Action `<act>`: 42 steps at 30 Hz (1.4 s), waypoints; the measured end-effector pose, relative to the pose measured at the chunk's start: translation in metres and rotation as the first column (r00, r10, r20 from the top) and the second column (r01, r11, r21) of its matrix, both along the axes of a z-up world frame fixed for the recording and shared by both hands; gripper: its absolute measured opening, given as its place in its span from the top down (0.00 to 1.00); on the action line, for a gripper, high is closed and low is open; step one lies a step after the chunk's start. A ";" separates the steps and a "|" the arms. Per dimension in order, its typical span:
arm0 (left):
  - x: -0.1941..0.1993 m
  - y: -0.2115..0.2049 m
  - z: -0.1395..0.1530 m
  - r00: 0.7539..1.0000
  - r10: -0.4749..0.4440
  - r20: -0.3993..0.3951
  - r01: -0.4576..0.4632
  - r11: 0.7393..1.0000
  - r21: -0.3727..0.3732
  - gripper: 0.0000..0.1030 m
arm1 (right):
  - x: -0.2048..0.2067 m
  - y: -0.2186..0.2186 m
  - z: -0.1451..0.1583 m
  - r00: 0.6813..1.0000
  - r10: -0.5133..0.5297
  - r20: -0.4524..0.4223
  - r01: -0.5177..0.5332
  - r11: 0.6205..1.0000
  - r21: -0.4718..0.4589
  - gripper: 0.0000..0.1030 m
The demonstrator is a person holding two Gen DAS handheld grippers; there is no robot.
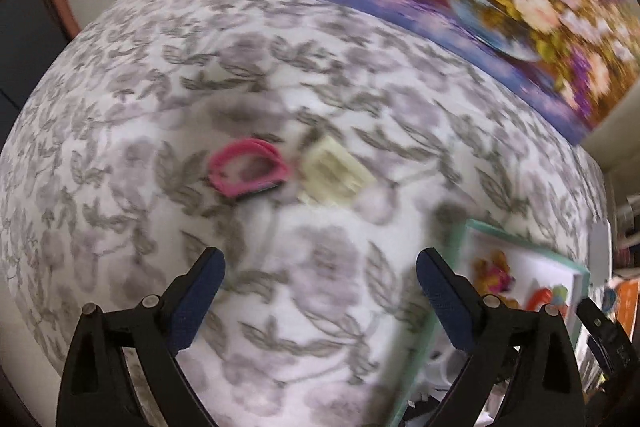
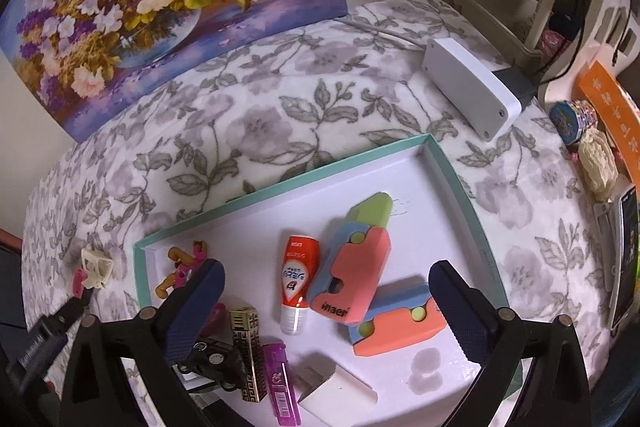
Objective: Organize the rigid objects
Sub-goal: 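Withdraw both tools from the tray toward the pink band and cream clip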
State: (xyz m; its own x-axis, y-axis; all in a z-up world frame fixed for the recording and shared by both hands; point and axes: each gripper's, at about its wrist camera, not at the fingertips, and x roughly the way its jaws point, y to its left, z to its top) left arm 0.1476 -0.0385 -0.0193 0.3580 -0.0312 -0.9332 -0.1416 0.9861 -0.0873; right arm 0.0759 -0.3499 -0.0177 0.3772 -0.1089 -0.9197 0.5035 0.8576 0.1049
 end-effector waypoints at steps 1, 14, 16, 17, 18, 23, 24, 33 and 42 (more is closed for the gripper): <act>0.001 0.007 0.000 1.000 0.015 0.002 -0.015 1.000 0.014 0.06 | 0.001 0.002 0.001 1.000 0.004 0.002 -0.004 1.000 -0.005 0.00; 0.012 0.082 0.018 0.991 0.116 0.059 -0.122 0.987 0.105 0.06 | 0.027 0.098 0.013 0.972 0.234 0.029 -0.234 0.972 -0.009 0.00; 0.013 0.091 0.021 0.990 0.125 0.063 -0.132 0.986 0.107 0.06 | 0.030 0.113 0.012 0.964 0.266 0.024 -0.266 0.964 -0.020 0.00; 0.012 0.094 0.022 0.990 0.129 0.065 -0.135 0.985 0.105 0.06 | 0.032 0.121 0.012 0.959 0.284 0.021 -0.283 0.959 -0.025 0.00; 0.012 0.099 0.022 0.989 0.133 0.066 -0.139 0.985 0.102 0.06 | 0.034 0.131 0.011 0.953 0.303 0.018 -0.302 0.953 -0.031 0.00; 0.013 0.121 0.021 0.986 0.156 0.061 -0.162 0.982 0.094 0.06 | 0.040 0.163 0.008 0.934 0.356 0.009 -0.356 0.934 -0.036 0.00; 0.013 0.124 0.021 0.985 0.162 0.059 -0.167 0.982 0.093 0.06 | 0.041 0.169 0.007 0.931 0.365 0.008 -0.364 0.931 -0.035 0.00; 0.017 0.150 0.005 0.977 0.214 0.024 -0.215 0.976 0.033 0.06 | 0.057 0.213 -0.001 0.886 0.457 0.084 -0.461 0.887 0.035 0.00; 0.035 0.139 -0.020 0.982 0.188 -0.019 -0.188 0.982 -0.034 0.06 | 0.075 0.223 -0.023 0.881 0.464 0.099 -0.469 0.883 0.033 0.00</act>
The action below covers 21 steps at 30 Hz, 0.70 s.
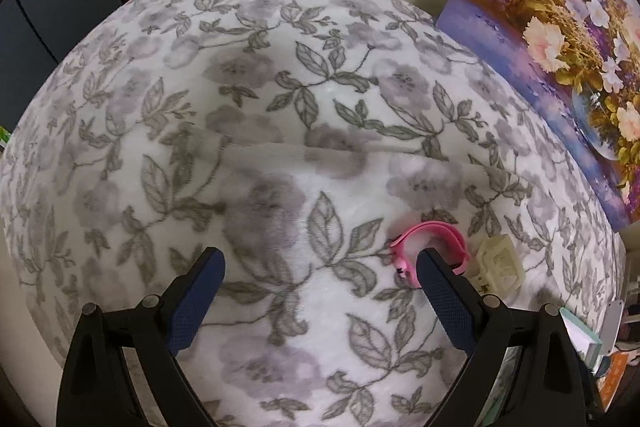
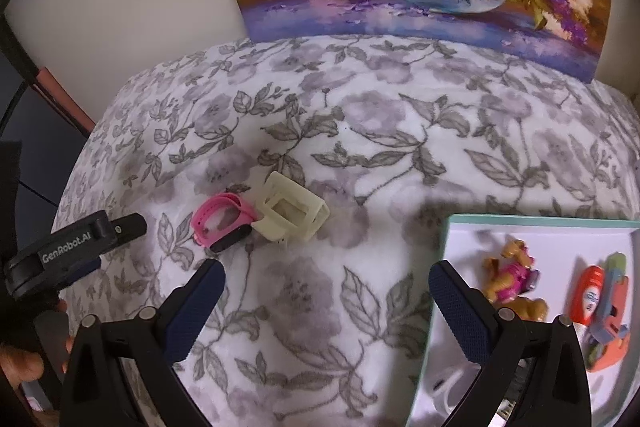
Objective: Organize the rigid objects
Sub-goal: 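Withdraw both tools from the tray toward the pink band and cream clip, then grasp the cream plastic clip with the right gripper while the left grasps the pink watch band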
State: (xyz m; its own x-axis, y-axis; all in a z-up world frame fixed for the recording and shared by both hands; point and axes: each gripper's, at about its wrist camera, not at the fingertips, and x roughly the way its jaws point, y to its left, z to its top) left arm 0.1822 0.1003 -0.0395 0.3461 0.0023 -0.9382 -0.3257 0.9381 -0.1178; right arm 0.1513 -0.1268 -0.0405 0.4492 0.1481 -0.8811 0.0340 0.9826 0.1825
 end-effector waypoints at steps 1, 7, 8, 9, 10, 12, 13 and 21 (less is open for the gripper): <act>0.002 -0.002 -0.001 1.000 -0.006 0.004 0.006 1.000 -0.006 0.06 | 0.003 0.000 -0.003 1.000 0.000 -0.006 0.000 1.000 0.007 0.00; 0.013 -0.001 -0.014 1.000 0.023 -0.013 -0.024 0.999 -0.029 0.06 | 0.022 0.010 -0.022 0.999 0.010 -0.037 -0.008 0.999 0.048 0.00; 0.016 0.000 -0.017 1.000 0.027 -0.016 -0.027 0.999 -0.034 0.06 | 0.025 0.012 -0.023 0.999 0.013 -0.037 -0.011 0.999 0.050 0.00; 0.018 0.001 -0.019 0.999 0.030 -0.015 -0.031 0.999 -0.031 0.06 | 0.028 0.015 -0.024 0.999 0.016 -0.034 -0.014 0.999 0.048 0.00; 0.020 0.002 -0.020 0.999 0.037 -0.015 -0.037 0.999 -0.023 0.06 | 0.031 0.017 -0.024 0.999 0.018 -0.031 -0.017 0.999 0.043 0.00; 0.022 0.004 -0.024 0.999 0.050 -0.016 -0.050 0.999 -0.018 0.06 | 0.038 0.020 -0.027 0.999 0.024 -0.034 -0.023 0.999 0.030 0.00; 0.023 0.006 -0.026 0.998 0.057 -0.016 -0.057 0.998 -0.022 0.06 | 0.042 0.022 -0.028 0.999 0.025 -0.036 -0.024 0.999 0.027 0.00; 0.030 0.004 -0.039 0.999 0.048 -0.024 -0.049 0.998 -0.031 0.06 | 0.060 0.029 -0.044 0.998 0.024 -0.055 -0.024 1.000 0.002 0.11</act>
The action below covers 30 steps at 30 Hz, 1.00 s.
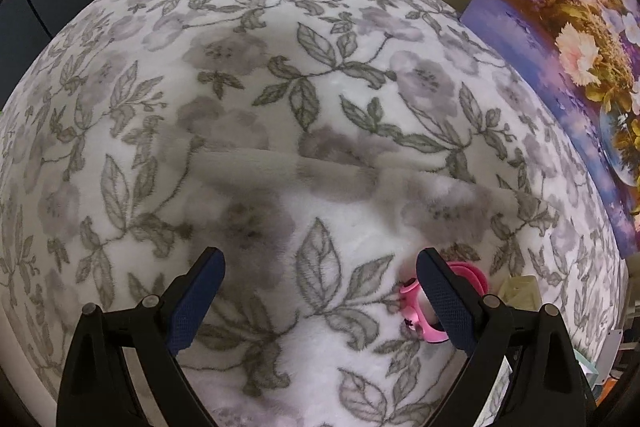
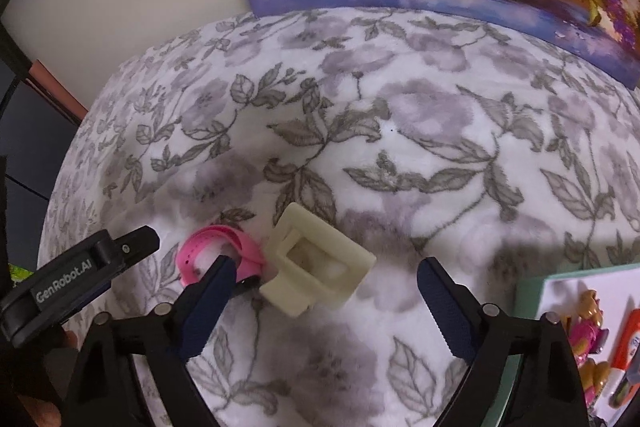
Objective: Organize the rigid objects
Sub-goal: 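Grasp the cream plastic clip with the right gripper while the left grasps the pink watch band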
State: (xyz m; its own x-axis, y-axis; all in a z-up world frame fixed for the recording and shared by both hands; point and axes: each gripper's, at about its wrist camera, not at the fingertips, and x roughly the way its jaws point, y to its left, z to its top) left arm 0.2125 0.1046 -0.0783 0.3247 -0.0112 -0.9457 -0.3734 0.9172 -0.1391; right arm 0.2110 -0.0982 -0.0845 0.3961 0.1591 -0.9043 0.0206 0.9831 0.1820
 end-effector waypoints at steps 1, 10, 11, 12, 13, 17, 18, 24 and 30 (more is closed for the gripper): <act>0.000 -0.001 -0.001 1.000 -0.002 -0.002 0.002 1.000 -0.002 0.06 | 0.001 0.001 -0.002 1.000 0.000 -0.003 0.000 1.000 -0.007 0.13; -0.001 -0.006 0.003 1.000 -0.022 0.017 0.022 1.000 -0.009 0.06 | 0.006 0.001 -0.006 1.000 -0.014 0.014 0.014 0.999 -0.029 0.28; 0.001 -0.007 0.003 1.000 -0.023 0.017 0.023 1.000 -0.010 0.06 | 0.006 0.001 -0.006 1.000 -0.014 0.016 0.014 1.000 -0.023 0.33; 0.001 -0.008 0.003 1.000 -0.025 0.018 0.025 1.000 -0.011 0.06 | 0.005 0.001 -0.006 1.000 -0.015 0.019 0.016 1.000 -0.016 0.36; -0.001 -0.008 0.004 0.999 -0.027 0.020 0.028 1.000 -0.012 0.06 | 0.005 0.001 -0.006 1.000 -0.018 0.022 0.019 1.000 -0.014 0.37; 0.002 -0.015 0.004 0.998 -0.050 0.029 0.050 0.998 -0.024 0.06 | 0.004 -0.001 -0.005 0.999 -0.022 0.031 0.022 1.000 0.002 0.40; 0.002 -0.018 0.005 0.998 -0.060 0.033 0.061 0.998 -0.027 0.06 | 0.003 -0.003 -0.006 0.999 -0.024 0.032 0.024 1.000 0.007 0.40; 0.004 -0.030 0.005 0.994 -0.098 0.052 0.101 0.994 -0.051 0.06 | -0.002 -0.012 -0.001 0.998 -0.046 0.043 0.045 0.999 0.029 0.40; 0.004 -0.041 0.001 0.990 -0.130 0.051 0.134 0.988 -0.071 0.06 | -0.007 -0.026 0.009 0.994 -0.084 0.064 0.081 0.995 0.051 0.40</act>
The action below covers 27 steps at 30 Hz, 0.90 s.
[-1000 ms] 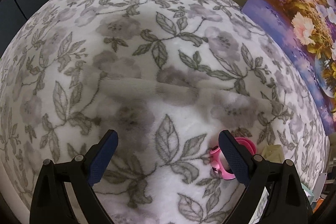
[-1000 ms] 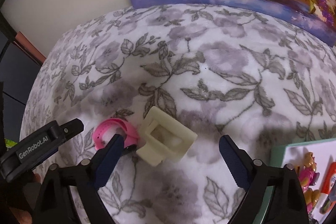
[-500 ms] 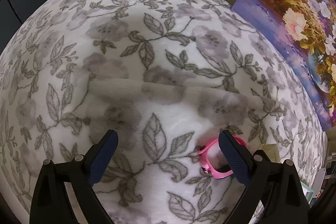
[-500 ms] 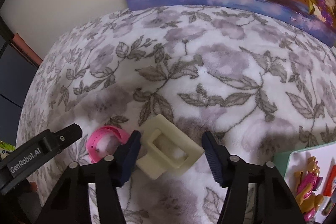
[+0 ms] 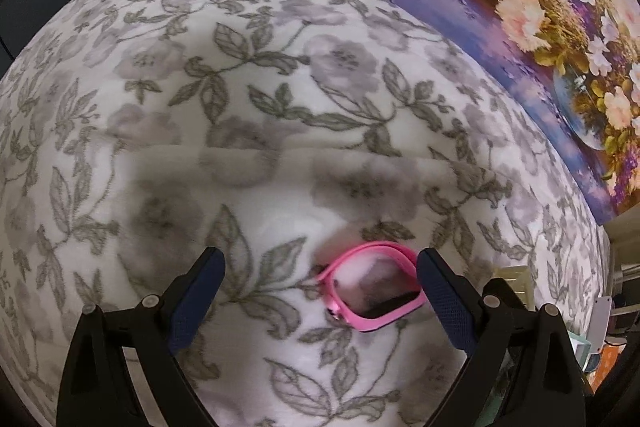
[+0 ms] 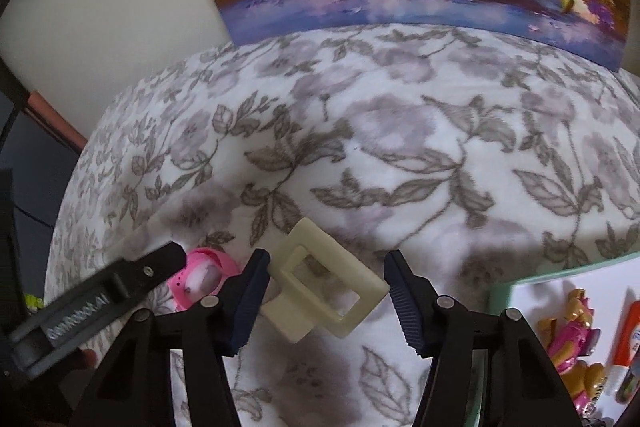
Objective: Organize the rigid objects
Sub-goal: 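Grasp the cream plastic clip with the right gripper while the left grasps the pink watch band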
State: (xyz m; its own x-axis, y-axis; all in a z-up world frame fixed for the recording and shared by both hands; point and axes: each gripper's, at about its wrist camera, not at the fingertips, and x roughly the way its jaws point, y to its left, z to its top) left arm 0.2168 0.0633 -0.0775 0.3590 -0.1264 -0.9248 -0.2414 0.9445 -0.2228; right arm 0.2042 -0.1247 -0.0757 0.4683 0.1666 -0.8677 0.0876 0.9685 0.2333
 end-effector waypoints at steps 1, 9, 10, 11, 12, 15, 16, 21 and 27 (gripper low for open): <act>-0.001 -0.001 0.000 1.000 -0.004 0.000 0.004 1.000 -0.001 0.06 | -0.001 -0.002 0.001 1.000 -0.005 0.002 0.005 1.000 -0.001 0.40; 0.000 -0.010 -0.004 0.999 -0.040 -0.007 0.040 0.999 -0.019 0.06 | -0.012 -0.020 0.009 0.998 -0.049 0.039 0.048 0.998 0.028 0.40; -0.001 -0.010 -0.005 0.999 -0.043 -0.010 0.043 0.999 -0.018 0.06 | -0.014 -0.022 0.011 0.998 -0.054 0.042 0.053 0.998 0.029 0.40; 0.000 -0.012 -0.007 0.999 -0.045 -0.013 0.044 0.999 -0.017 0.06 | -0.016 -0.024 0.013 0.997 -0.057 0.049 0.056 0.998 0.027 0.40; -0.001 -0.013 -0.007 0.999 -0.049 -0.014 0.049 0.999 -0.017 0.06 | -0.017 -0.025 0.015 0.997 -0.057 0.052 0.056 0.998 0.021 0.40; -0.002 -0.019 -0.008 0.997 -0.071 -0.016 0.071 0.997 -0.005 0.06 | -0.019 -0.027 0.018 0.997 -0.060 0.056 0.060 0.998 0.015 0.40; -0.002 -0.021 -0.009 0.997 -0.076 -0.016 0.076 0.997 0.004 0.06 | -0.020 -0.028 0.018 0.996 -0.064 0.055 0.063 0.998 0.019 0.40; -0.002 -0.032 -0.011 0.995 -0.098 -0.008 0.098 0.994 0.038 0.06 | -0.022 -0.034 0.018 0.996 -0.080 0.048 0.078 0.996 0.033 0.40; -0.001 -0.039 -0.007 0.992 -0.127 0.011 0.126 0.990 0.063 0.25 | -0.025 -0.039 0.019 0.995 -0.093 0.044 0.092 0.995 0.042 0.40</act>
